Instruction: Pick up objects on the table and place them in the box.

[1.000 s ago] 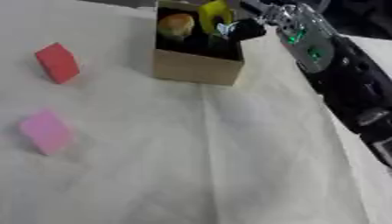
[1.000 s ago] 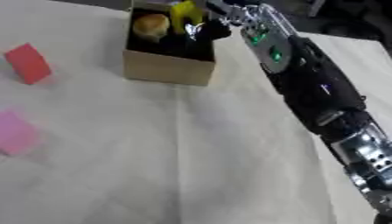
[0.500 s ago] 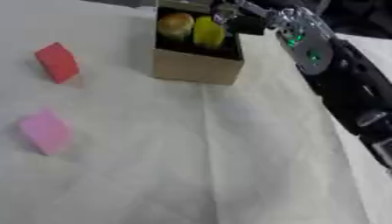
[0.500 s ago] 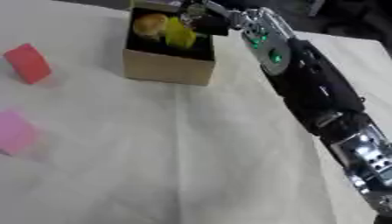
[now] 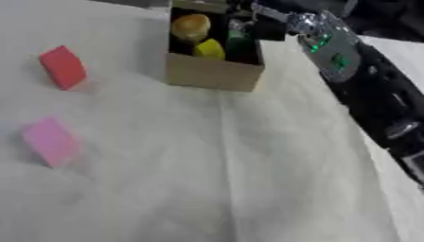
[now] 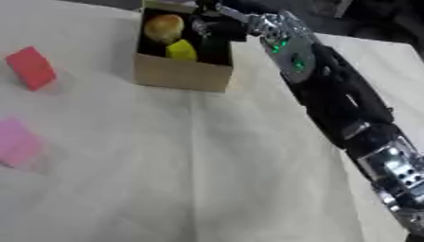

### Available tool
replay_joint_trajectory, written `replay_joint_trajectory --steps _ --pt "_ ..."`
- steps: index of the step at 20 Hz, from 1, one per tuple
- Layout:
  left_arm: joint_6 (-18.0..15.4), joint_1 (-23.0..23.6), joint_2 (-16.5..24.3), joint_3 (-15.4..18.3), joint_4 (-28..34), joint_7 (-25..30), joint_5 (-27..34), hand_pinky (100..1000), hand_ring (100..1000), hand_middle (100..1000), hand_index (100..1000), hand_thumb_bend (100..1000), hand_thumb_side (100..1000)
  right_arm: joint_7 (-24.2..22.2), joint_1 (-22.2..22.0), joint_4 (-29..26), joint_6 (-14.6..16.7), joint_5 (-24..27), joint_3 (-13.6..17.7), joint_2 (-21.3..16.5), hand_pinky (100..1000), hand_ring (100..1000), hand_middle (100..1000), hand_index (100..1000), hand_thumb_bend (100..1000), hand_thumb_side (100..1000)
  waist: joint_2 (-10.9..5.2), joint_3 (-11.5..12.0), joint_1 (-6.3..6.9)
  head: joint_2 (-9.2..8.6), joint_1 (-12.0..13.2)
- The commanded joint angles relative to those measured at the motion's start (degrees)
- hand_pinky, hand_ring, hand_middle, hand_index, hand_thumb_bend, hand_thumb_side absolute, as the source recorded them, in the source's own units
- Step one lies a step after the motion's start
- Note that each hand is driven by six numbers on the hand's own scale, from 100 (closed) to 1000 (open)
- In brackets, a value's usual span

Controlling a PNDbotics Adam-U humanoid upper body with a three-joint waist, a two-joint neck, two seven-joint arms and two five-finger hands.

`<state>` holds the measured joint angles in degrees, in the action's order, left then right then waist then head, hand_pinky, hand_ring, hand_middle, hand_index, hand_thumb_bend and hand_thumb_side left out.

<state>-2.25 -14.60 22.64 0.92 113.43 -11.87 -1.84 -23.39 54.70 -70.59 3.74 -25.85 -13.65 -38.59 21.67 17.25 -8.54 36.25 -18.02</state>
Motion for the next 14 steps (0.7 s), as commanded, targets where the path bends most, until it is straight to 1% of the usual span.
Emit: replay_joint_trajectory --steps 1,4,6,8,10,13,14 --pt "-0.07 -0.33 0.61 0.36 1.16 0.14 -0.11 939 710 614 792 100 610 0.47 0.82 -2.24 -0.66 2.0 0.65 -1.72 1000 1000 1000 1000 100 1000 -1.59 -0.09 0.6 0.26 -0.03" --pt "0.0 -0.2 0.74 0.39 1.16 -0.01 -0.12 939 711 615 792 100 611 0.83 0.56 -4.19 -0.93 3.88 0.92 -2.58 1000 1000 1000 1000 100 1000 -1.86 -0.4 0.68 0.5 0.24" --pt "0.08 0.14 0.92 0.47 1.16 -0.11 -0.2 939 711 615 792 100 609 1.13 0.3 -6.39 -0.98 5.28 1.03 -3.92 1000 1000 1000 1000 100 1000 -2.13 -0.82 0.87 0.92 0.61" --pt "0.13 0.59 1.24 0.62 1.16 -0.27 -0.36 938 711 615 792 100 607 1.84 0.0 -8.85 -0.4 6.8 1.19 -5.89 1000 1000 1000 1000 100 1000 -2.45 -1.41 1.12 1.52 1.27" --pt "0.19 1.06 1.73 0.89 1.16 -0.59 -0.6 936 711 615 792 100 604 3.11 -0.81 -11.4 0.93 8.37 1.83 -8.31 1000 1000 1000 1000 100 974 -2.78 -2.29 1.44 2.17 2.61" --pt "0.16 1.41 3.33 1.58 1.16 -1.55 -1.28 932 713 617 793 100 592 5.4 -3.96 -15.25 2.92 10.59 3.95 -12.13 1000 1000 1000 1000 100 963 -2.95 -4.12 1.93 2.52 5.56" --pt "0.13 1.43 4.23 1.85 1.16 -1.99 -1.67 929 714 620 794 100 583 6.12 -5.1 -16.45 3.26 11.24 4.88 -13.32 937 971 1000 1000 100 937 -2.88 -4.88 2.19 2.44 6.62"
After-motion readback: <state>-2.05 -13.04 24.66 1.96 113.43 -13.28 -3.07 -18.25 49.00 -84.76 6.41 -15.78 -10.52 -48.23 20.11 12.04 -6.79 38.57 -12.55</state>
